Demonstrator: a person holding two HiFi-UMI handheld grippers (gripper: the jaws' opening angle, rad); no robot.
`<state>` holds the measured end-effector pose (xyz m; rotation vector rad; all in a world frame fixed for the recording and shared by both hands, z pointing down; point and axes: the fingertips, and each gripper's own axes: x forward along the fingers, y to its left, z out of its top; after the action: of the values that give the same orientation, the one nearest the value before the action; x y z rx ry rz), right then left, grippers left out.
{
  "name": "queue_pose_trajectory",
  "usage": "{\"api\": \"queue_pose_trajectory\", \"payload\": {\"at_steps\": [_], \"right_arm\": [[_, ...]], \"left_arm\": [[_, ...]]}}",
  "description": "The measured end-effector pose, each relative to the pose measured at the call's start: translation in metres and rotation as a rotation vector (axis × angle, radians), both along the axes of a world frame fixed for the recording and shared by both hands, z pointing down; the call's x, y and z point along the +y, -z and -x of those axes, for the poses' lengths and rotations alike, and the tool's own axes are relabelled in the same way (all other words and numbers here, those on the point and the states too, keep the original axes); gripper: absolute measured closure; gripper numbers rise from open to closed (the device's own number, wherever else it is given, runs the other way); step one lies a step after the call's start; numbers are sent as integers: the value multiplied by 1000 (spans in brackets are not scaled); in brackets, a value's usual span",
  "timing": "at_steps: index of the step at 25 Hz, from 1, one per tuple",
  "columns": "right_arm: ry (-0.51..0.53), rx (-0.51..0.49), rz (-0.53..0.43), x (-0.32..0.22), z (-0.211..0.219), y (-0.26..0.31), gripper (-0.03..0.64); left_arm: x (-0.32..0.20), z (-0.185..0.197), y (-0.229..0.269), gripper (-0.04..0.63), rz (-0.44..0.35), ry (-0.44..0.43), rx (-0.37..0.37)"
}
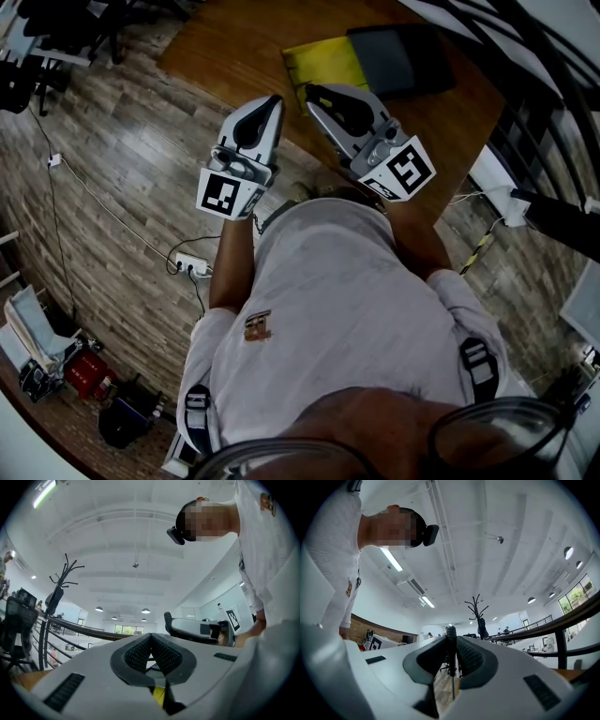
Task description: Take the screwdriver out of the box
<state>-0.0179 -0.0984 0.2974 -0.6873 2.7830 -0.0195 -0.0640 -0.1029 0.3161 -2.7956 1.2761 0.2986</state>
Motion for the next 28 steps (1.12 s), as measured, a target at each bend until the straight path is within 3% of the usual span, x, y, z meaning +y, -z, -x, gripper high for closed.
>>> {"api": "queue_pose_trajectory", "payload": {"at_steps": [28], "right_arm": [[17, -20, -14, 13, -12, 3, 535]], "left_arm": [[10, -12, 9, 577, -23, 3, -4]]}}
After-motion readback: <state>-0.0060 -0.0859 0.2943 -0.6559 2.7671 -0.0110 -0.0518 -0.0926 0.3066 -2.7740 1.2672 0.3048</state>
